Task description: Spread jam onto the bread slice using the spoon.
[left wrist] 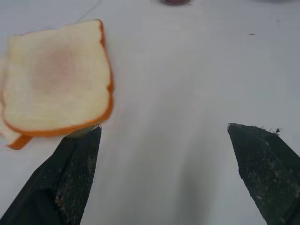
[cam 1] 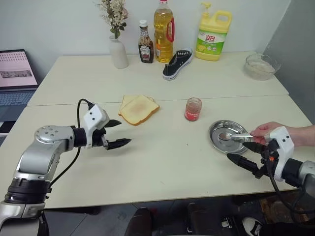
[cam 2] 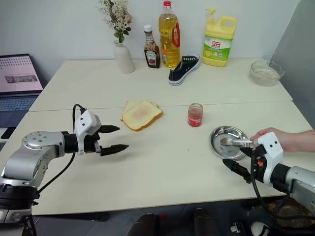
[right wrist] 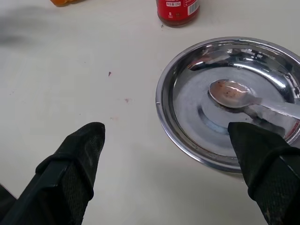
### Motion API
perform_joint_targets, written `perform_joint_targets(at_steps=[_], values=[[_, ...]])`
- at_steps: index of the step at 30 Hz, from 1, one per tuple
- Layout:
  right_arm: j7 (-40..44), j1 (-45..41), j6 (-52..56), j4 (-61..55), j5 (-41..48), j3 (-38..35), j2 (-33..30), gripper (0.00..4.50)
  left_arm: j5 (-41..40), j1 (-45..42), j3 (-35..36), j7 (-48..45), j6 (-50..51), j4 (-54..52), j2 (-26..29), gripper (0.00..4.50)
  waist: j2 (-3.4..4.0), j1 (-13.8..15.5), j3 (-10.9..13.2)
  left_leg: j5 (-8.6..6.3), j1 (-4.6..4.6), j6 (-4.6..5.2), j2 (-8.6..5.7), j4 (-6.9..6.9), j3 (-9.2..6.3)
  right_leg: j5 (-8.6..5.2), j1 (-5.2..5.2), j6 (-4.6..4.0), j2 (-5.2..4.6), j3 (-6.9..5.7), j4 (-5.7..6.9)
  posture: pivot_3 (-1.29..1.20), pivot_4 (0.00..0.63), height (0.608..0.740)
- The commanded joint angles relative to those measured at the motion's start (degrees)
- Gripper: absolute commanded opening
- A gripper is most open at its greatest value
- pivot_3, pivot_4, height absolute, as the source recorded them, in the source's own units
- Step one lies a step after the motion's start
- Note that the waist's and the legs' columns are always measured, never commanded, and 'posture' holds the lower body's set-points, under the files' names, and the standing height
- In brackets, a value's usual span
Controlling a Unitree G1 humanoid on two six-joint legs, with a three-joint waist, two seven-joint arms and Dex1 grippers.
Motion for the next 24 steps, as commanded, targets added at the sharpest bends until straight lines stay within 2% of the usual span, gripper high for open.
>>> perform_joint_targets(at_steps=[1, 7, 12, 19, 24], values=[[0.1, -0.5, 0.4, -1.8, 1.4, -1.8, -0.7, 4.46, -0.4, -0.7, 1.0, 0.4, -0.2, -0.7, -0.4, 4.50, 0.00, 0.0, 0.0, 0.00, 0.00, 0.00, 0.00, 0.00, 0.00, 0.00, 0.00, 0.00, 0.00, 0.00, 0.00, 0.00, 0.150, 0.740], [-0.1, 0.2, 0.5, -2.1, 2.1, -2.4, -1.0, 4.46, 0.1, -2.6, 1.5, 3.2, 0.8, 1.5, -2.2, 4.50, 0.00, 0.0, 0.0, 0.00, 0.00, 0.00, 0.01, 0.02, -0.02, 0.00, 0.00, 0.00, 0.00, -0.01, 0.01, 0.00, 0.150, 0.740], [0.7, -0.2, 0.6, -2.5, 2.3, -2.1, -1.5, 4.46, 0.5, -9.2, 2.6, 10.3, 3.9, 9.8, -7.2, 4.50, -0.01, 0.1, 0.0, 0.00, -0.08, 0.01, -0.03, 0.29, -0.15, 0.02, 0.10, 0.03, 0.00, -0.13, 0.03, 0.00, 0.150, 0.740], [1.1, -9.2, 1.7, -6.0, 5.9, 4.8, -3.5, 4.46, 4.1, -16.9, 2.1, 18.2, 3.4, 23.2, -13.7, 4.50, -0.01, -0.1, 0.0, -0.01, -0.05, 0.01, -0.07, 0.42, -0.14, 0.07, 0.15, 0.10, 0.02, -0.11, 0.09, 0.00, 0.150, 0.740], [-0.3, -16.7, 1.5, -6.9, 6.0, 11.5, -2.7, 4.46, 2.3, -16.5, 3.8, 21.4, 9.5, 24.0, -16.1, 4.50, -0.02, -0.2, 0.0, -0.01, -0.07, 0.00, -0.06, 0.41, -0.15, 0.07, 0.13, 0.09, 0.03, -0.11, 0.07, 0.00, 0.150, 0.740]])
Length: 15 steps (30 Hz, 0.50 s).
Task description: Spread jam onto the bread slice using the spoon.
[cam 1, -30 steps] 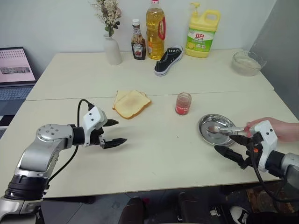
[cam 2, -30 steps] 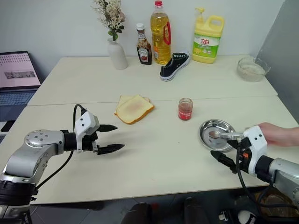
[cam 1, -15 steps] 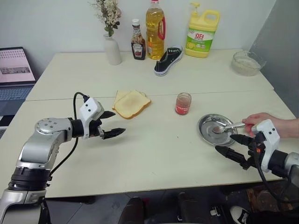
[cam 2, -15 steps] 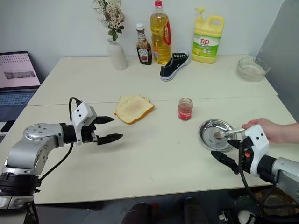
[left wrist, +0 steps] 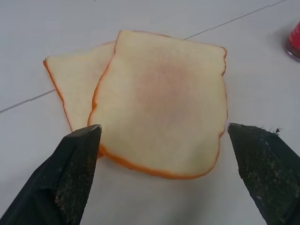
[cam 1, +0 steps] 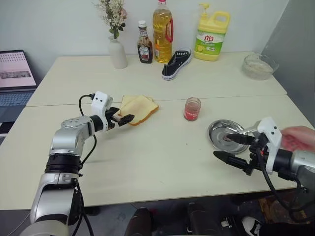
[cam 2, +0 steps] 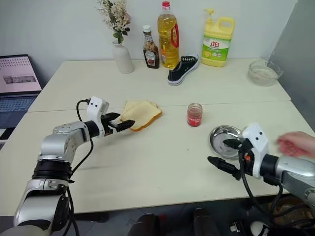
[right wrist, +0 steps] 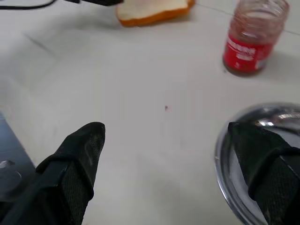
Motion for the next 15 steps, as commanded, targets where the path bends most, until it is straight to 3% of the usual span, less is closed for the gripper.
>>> perform_joint_targets(at_steps=[1, 6, 15], values=[[-1.1, -4.2, -0.3, -1.7, 0.5, 3.3, 0.6, 4.46, -1.7, -0.7, 3.2, 2.8, 4.6, -0.6, -0.8, 4.50, 0.00, 0.1, 0.0, 0.00, 0.00, 0.00, 0.00, 0.00, -0.01, 0.00, 0.00, 0.00, 0.00, 0.00, 0.01, 0.00, 0.150, 0.740], [-1.2, -7.4, -1.0, -1.1, -1.1, 6.6, 0.8, 4.46, -4.8, -0.8, 7.0, 5.8, 9.7, 1.6, -4.0, 4.50, -0.01, 0.2, 0.0, 0.00, -0.04, 0.00, 0.02, 0.05, -0.08, 0.01, 0.00, 0.01, -0.06, -0.04, 0.01, 0.00, 0.150, 0.740], [-0.8, -11.9, -3.0, 1.2, -5.9, 10.9, 2.5, 4.46, -5.4, -5.7, 9.6, 6.7, 6.0, 11.4, -10.1, 4.50, -0.03, 1.3, 0.0, 0.01, -0.02, -0.02, -0.03, 0.12, -0.06, 0.09, 0.07, 0.15, -0.18, -0.02, 0.01, 0.00, 0.150, 0.740]])
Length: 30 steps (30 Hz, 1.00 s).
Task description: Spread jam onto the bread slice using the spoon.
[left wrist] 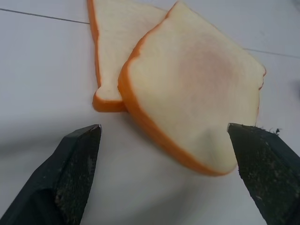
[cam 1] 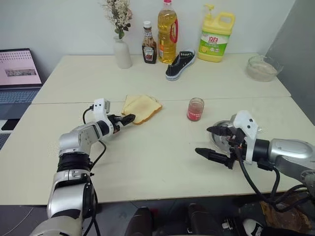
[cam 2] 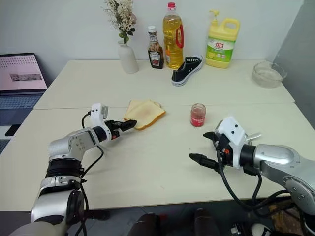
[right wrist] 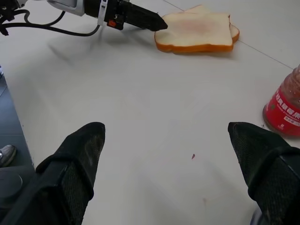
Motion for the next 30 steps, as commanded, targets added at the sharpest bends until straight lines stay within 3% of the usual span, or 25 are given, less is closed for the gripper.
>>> perform_joint_targets(at_steps=[1, 2, 5, 17, 24, 30], values=[[0.5, -1.1, -1.6, -0.2, -1.3, -0.1, 0.2, 4.46, -0.1, -1.9, -0.6, -0.6, -1.1, 3.0, -1.7, 4.50, 0.00, 0.3, 0.0, 0.00, 0.00, 0.00, 0.00, 0.00, 0.01, 0.00, 0.00, 0.00, -0.01, 0.00, -0.01, 0.00, 0.150, 0.740], [0.5, -1.1, -1.6, -0.1, -1.5, -0.1, 0.2, 4.46, -0.1, -2.1, -0.7, -0.7, -1.1, 3.2, -1.9, 4.50, 0.00, 0.5, 0.0, 0.00, -0.01, 0.00, 0.00, 0.00, 0.01, 0.01, 0.00, 0.00, -0.01, 0.00, -0.01, 0.00, 0.150, 0.740], [0.7, -1.1, -1.7, 0.0, -1.9, -0.1, 0.2, 4.50, 0.1, -1.8, -0.9, -1.1, -1.0, 3.3, -1.8, 3.88, 0.00, 0.5, 0.0, 0.00, -0.01, 0.00, 0.00, 0.00, 0.03, 0.01, 0.00, 0.00, -0.04, 0.03, -0.02, 0.00, 0.150, 0.740], [0.8, -0.5, -1.9, 0.4, -2.5, -0.3, 1.2, 4.50, -0.9, -1.1, -0.2, -1.3, 0.3, 0.6, -2.0, 0.16, 0.00, 0.4, 0.0, 0.00, -0.02, 0.00, 0.01, -0.02, 0.02, 0.01, -0.02, 0.00, -0.03, 0.01, -0.03, 0.00, 0.150, 0.740], [0.8, -0.2, -1.5, 0.4, -2.2, -0.7, 1.8, 4.50, -3.9, 0.3, 0.0, -2.2, 7.4, -7.1, -1.0, 0.01, 0.00, 0.4, 0.0, 0.00, -0.03, 0.00, 0.01, -0.03, 0.02, 0.01, -0.03, 0.00, -0.03, 0.01, -0.04, 0.00, 0.150, 0.740], [1.9, 3.6, -0.6, -0.4, 0.0, -4.4, 0.3, 4.50, -15.4, 8.3, -2.8, -9.9, 27.8, -28.4, 5.8, 0.01, -0.01, -0.3, 0.0, -0.01, -0.06, -0.01, 0.07, -0.08, 0.00, 0.00, -0.07, 0.00, -0.03, 0.02, -0.04, 0.00, 0.150, 0.740]])
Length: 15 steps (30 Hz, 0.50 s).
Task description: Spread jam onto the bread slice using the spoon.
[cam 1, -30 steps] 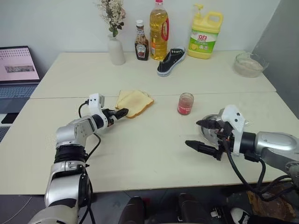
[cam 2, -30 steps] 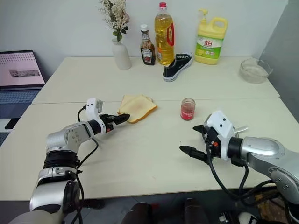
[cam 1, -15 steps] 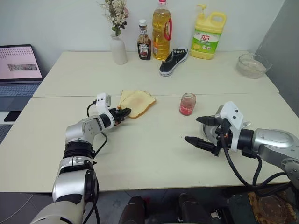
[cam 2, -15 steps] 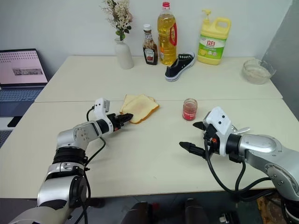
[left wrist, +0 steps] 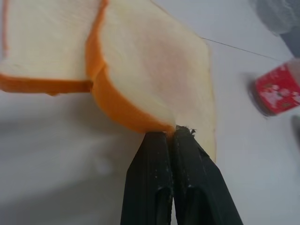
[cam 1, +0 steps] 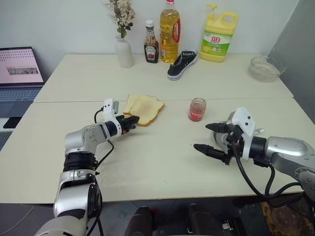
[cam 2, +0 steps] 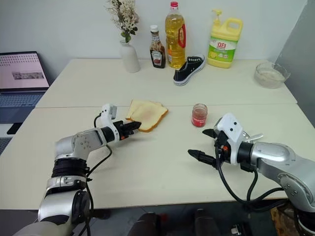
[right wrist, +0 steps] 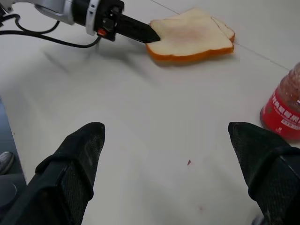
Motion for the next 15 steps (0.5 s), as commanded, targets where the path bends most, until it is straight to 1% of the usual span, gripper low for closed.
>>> perform_joint_targets(at_steps=[1, 3, 4, 5, 6, 8, 10, 13, 15], values=[[1.4, 2.2, 0.1, -1.7, 1.9, -4.3, -1.7, 4.50, -7.8, 4.4, -3.8, -7.6, 10.0, -14.6, 6.1, 0.01, 0.00, -0.5, 0.0, 0.00, -0.01, -0.01, 0.01, -0.01, 0.00, 0.00, -0.02, 0.00, 0.00, 0.00, 0.00, 0.00, 0.150, 0.740], [2.1, 4.1, 0.2, -2.1, 2.5, -5.6, -2.7, 4.50, -10.7, 7.0, -6.2, -11.3, 12.9, -19.5, 9.7, 0.01, 0.00, -0.6, 0.0, -0.01, 0.01, -0.02, 0.01, -0.05, 0.00, -0.01, -0.01, 0.00, -0.01, 0.01, 0.00, 0.00, 0.150, 0.740], [2.3, 4.7, 0.1, -2.2, 2.7, -6.0, -3.0, 4.50, -11.4, 7.7, -6.9, -12.2, 13.5, -20.6, 10.8, 0.01, 0.01, -0.6, 0.0, -0.01, 0.02, -0.02, 0.01, -0.04, 0.00, -0.02, 0.00, -0.01, -0.01, -0.01, -0.01, 0.00, 0.150, 0.740], [2.5, 5.5, 0.1, -2.4, 3.0, -6.4, -3.3, 4.50, -11.2, 9.2, -9.2, -14.2, 12.9, -22.1, 12.9, 0.01, 0.01, -0.6, 0.0, -0.01, 0.02, -0.02, 0.01, -0.04, 0.00, -0.02, 0.00, -0.01, -0.01, 0.00, 0.00, 0.00, 0.150, 0.740], [2.8, 6.2, 0.1, -2.7, 3.2, -6.7, -3.6, 4.50, -9.8, 10.9, -12.5, -16.7, 11.0, -23.3, 15.6, 0.01, 0.00, -0.7, 0.0, -0.01, 0.03, -0.01, 0.00, -0.03, 0.01, -0.03, 0.00, -0.01, 0.00, 0.00, -0.01, 0.00, 0.150, 0.740], [2.7, 7.0, -0.1, -3.0, 3.3, -6.7, -3.6, 4.50, -5.5, 12.6, -18.5, -19.7, 5.6, -23.0, 18.9, 0.01, 0.01, -0.9, 0.0, -0.01, 0.09, -0.01, -0.02, -0.05, 0.08, -0.05, 0.01, -0.06, 0.06, 0.04, -0.02, 0.00, 0.150, 0.740], [2.3, 7.0, -0.2, -3.1, 3.4, -6.5, -3.4, 4.50, -1.3, 12.1, -22.9, -20.7, 0.7, -20.7, 20.1, 0.01, 0.02, -0.8, 0.0, -0.01, 0.11, -0.01, -0.03, -0.06, 0.09, -0.08, 0.01, -0.11, 0.06, 0.04, -0.01, 0.00, 0.150, 0.740], [2.0, 8.0, 0.2, -3.8, 4.1, -6.9, -3.3, 4.50, 1.6, 12.1, -28.0, -26.2, -5.2, -21.9, 22.4, 0.01, 0.01, -0.8, 0.0, -0.01, 0.06, -0.01, 0.00, -0.05, 0.07, -0.09, 0.01, -0.13, 0.06, 0.03, -0.04, 0.00, 0.150, 0.740], [1.8, 8.6, 0.2, -4.1, 4.5, -7.2, -3.5, 4.50, 5.3, 11.0, -29.6, -25.1, -9.5, -18.7, 21.2, 0.01, 0.02, -0.7, 0.0, -0.02, 0.05, -0.01, 0.01, -0.09, 0.09, -0.10, 0.01, -0.14, 0.04, 0.04, -0.11, 0.00, 0.150, 0.740]])
